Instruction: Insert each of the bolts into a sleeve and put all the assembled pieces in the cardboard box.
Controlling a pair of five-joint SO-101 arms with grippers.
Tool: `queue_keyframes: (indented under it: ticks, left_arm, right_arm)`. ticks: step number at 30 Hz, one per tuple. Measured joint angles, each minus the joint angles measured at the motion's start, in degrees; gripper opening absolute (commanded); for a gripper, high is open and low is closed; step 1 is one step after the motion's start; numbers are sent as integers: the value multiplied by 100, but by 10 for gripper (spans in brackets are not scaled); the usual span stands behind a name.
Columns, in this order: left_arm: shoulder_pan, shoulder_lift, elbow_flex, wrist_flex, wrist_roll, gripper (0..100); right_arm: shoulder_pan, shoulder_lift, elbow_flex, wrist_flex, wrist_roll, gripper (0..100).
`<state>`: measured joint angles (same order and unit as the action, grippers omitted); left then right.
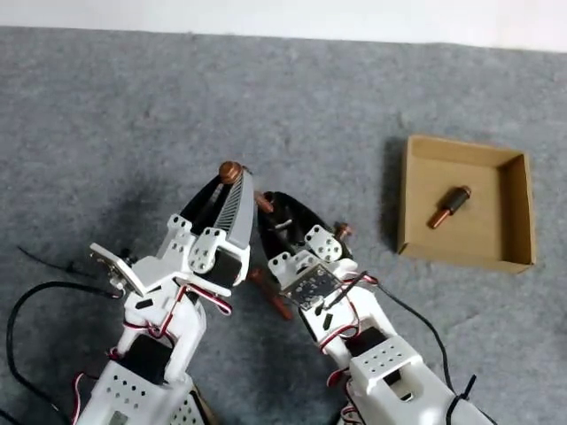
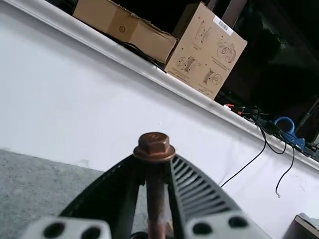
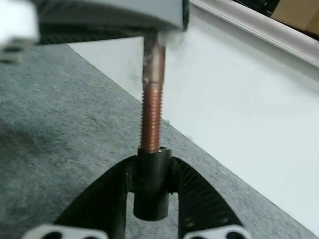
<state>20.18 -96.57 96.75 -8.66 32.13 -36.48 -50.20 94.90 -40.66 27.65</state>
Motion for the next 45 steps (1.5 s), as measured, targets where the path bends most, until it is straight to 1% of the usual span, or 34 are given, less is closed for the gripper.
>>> queue_keyframes:
  ticks: [6, 10, 31, 38, 42, 45]
  left_arm:
    - [-18, 0, 0, 35, 0, 4]
    - [-237, 0, 0, 35, 0, 4]
    - [-255, -9, 0, 220, 26, 4]
    - [-308, -9, 0, 220, 26, 4]
    - [-308, -88, 0, 220, 70, 4]
    - [-299, 0, -9, 229, 70, 4]
  right_arm:
    - [0, 0, 0, 0, 0, 3]
    - [-79, 0, 0, 0, 0, 3]
    - [-132, 0, 0, 0, 0, 3]
    - [-290, 0, 0, 0, 0, 3]
    - [-299, 9, 0, -554, 9, 3]
    - [-325, 0, 0, -712, 9, 3]
